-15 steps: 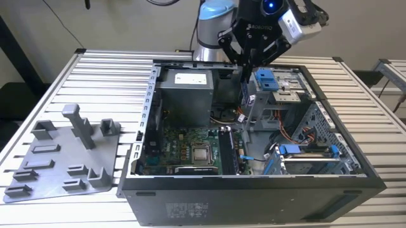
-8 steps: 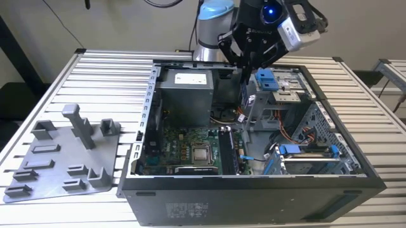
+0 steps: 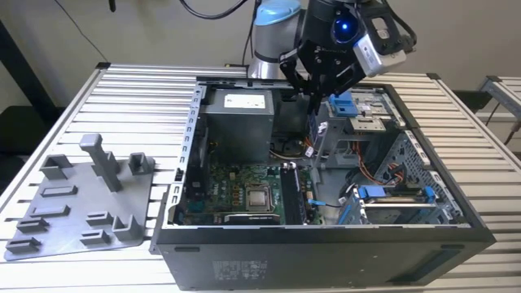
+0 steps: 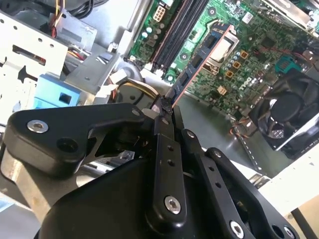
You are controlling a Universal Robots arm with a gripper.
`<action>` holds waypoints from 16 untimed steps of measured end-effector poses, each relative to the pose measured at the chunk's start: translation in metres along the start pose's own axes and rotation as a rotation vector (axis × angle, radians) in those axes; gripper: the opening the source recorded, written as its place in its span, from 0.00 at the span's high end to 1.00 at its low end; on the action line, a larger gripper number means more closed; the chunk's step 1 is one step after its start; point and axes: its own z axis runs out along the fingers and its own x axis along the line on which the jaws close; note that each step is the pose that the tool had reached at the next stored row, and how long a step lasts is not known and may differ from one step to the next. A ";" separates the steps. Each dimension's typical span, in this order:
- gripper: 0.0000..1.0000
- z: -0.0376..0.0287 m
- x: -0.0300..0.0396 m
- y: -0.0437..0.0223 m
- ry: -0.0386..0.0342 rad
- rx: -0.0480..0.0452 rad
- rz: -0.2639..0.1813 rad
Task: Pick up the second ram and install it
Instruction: 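Insert the second ram into the second slot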
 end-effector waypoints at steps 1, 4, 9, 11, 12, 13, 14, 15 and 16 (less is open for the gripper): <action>0.86 0.0013 0.0000 -0.0002 -0.0017 0.0012 0.000; 0.86 0.0049 0.0000 -0.0005 -0.0024 0.0070 0.004; 0.86 0.0108 0.0000 -0.0008 -0.0036 0.0209 0.007; 0.86 0.0140 0.0000 -0.0011 -0.0038 0.0238 0.007; 0.86 0.0159 0.0000 -0.0013 -0.0039 0.0244 0.008; 0.86 0.0177 0.0000 -0.0015 -0.0039 0.0250 0.008; 0.86 0.0195 0.0000 -0.0016 -0.0040 0.0257 0.009; 0.86 0.0211 0.0000 -0.0017 -0.0042 0.0272 0.009; 0.86 0.0227 0.0000 -0.0018 -0.0043 0.0287 0.010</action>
